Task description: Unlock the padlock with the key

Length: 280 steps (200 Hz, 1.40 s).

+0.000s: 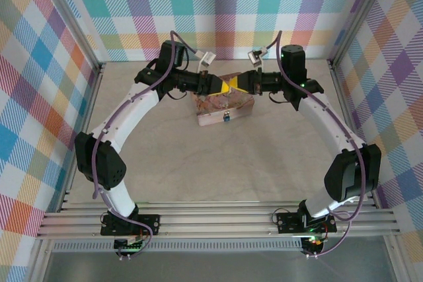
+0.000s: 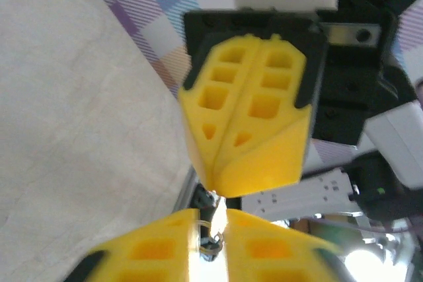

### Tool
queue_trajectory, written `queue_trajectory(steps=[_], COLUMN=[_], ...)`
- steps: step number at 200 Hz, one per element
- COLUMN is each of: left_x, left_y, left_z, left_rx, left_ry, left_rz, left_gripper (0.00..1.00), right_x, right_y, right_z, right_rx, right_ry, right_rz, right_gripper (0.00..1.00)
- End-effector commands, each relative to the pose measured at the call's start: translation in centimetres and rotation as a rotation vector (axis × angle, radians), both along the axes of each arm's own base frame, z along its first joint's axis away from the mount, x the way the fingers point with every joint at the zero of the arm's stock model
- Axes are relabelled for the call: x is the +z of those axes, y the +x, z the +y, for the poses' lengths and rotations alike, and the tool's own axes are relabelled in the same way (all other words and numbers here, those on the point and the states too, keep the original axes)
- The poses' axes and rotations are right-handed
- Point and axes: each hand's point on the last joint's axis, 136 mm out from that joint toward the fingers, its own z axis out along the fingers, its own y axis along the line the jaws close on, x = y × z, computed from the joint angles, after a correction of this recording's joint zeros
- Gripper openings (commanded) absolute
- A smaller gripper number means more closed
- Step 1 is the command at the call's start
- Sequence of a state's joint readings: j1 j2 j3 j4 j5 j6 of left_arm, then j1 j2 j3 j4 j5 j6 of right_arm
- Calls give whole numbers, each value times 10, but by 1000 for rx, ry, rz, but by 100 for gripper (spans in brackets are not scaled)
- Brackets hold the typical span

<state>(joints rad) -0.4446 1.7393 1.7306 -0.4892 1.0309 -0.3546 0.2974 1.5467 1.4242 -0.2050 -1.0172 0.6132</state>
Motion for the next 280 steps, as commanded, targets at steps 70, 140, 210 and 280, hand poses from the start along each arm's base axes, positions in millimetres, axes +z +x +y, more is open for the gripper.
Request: queue_trajectory(steps=[70,140,210,280], left_x=[53,63,41,34], left_y=[-7,-17,-30,-29], left_z=[18,-3,-18,-20], left_rx=[151,114,66,66], left_ry=[-245,-327,-283,-268], left_rz=[-159,-156,-99,-89], left_gripper=[43,41,40,27], right_x=[49,53,49,48], right_y=[-20,-21,-16,-17], right_z=[-6,-6,-8,-10], right_rx=[11,20,-35,-45], right_ry=[-11,2,0,6], right_rz=[-283,-293,-291,-279], right_gripper=[0,0,0,0])
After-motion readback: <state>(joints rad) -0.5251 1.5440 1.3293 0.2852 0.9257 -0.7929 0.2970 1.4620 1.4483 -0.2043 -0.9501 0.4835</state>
